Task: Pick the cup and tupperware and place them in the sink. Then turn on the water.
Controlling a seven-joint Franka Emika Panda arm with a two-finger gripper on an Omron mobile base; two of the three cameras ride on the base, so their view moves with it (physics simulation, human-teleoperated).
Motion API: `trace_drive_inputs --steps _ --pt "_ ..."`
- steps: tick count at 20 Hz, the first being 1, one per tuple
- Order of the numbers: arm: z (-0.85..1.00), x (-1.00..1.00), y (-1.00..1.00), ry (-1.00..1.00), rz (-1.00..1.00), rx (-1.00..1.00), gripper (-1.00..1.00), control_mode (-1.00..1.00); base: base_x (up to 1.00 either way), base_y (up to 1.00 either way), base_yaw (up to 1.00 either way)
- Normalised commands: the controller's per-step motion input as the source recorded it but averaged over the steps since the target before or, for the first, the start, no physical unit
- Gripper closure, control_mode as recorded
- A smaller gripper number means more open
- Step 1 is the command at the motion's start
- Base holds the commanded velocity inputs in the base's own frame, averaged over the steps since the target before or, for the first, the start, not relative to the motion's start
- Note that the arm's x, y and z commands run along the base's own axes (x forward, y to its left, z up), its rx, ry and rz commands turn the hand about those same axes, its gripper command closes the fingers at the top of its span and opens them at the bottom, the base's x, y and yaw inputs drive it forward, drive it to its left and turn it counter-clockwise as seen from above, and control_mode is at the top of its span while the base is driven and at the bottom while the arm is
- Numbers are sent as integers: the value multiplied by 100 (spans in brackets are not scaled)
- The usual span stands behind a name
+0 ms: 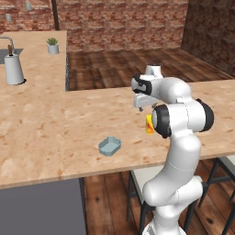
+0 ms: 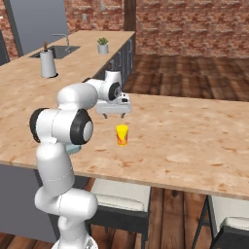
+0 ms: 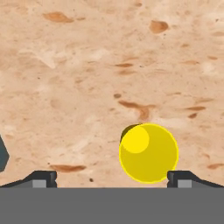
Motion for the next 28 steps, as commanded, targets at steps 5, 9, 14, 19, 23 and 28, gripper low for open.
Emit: trace_drive_inputs --steps 5,9,14,19,23,28 --pt "-8 8 -9 0 0 0 -100 -100 0 0 0" --pt "-12 0 -9 0 0 0 -100 -100 0 0 0" --pt "-20 0 -1 0 0 0 -100 -100 0 0 0" --pt "-11 0 0 0 0 0 -100 -100 0 0 0" --pt "-9 0 0 0 0 0 -100 -100 0 0 0" --pt "-8 0 0 0 0 0 -100 -100 0 0 0"
